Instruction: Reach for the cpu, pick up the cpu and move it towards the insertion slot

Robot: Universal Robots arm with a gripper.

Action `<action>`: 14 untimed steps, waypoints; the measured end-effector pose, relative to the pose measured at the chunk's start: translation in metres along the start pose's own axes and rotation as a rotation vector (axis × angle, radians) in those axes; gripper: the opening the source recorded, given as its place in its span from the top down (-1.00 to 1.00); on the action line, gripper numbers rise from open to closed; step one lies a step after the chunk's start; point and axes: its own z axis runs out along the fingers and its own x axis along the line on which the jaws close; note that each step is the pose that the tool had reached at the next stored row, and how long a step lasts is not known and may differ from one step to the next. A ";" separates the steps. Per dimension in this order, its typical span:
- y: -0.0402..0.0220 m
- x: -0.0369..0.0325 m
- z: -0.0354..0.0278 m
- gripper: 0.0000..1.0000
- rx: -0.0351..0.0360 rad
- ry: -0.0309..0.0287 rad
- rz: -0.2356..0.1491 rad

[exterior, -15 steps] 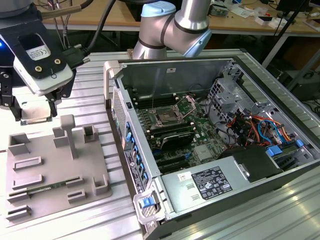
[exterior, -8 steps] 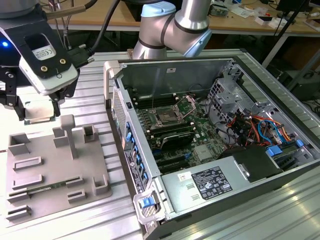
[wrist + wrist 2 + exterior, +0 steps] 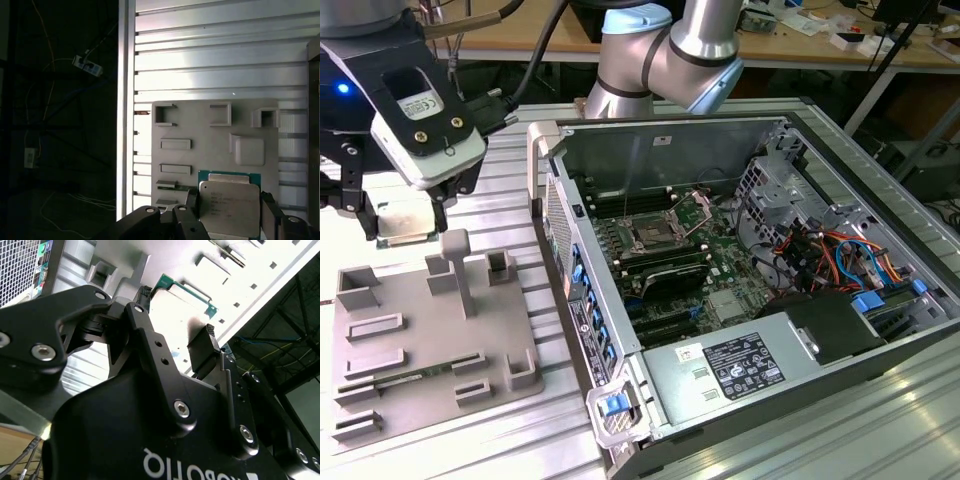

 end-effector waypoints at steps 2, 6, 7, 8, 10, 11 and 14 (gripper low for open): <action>0.0000 -0.0028 0.0000 -0.09 0.0000 0.0000 0.000; -0.0001 -0.0061 0.0000 -0.09 -0.0001 -0.0001 0.000; -0.0001 -0.0066 -0.0001 -0.09 0.0000 0.0000 0.000; -0.0001 -0.0070 -0.0001 -0.09 0.0000 0.0000 0.000; -0.0001 -0.0078 0.0000 -0.09 0.0000 -0.0001 0.000; -0.0001 -0.0082 -0.0001 -0.09 0.0000 0.0000 0.000; -0.0002 -0.0096 -0.0001 -0.09 0.0000 0.0000 0.000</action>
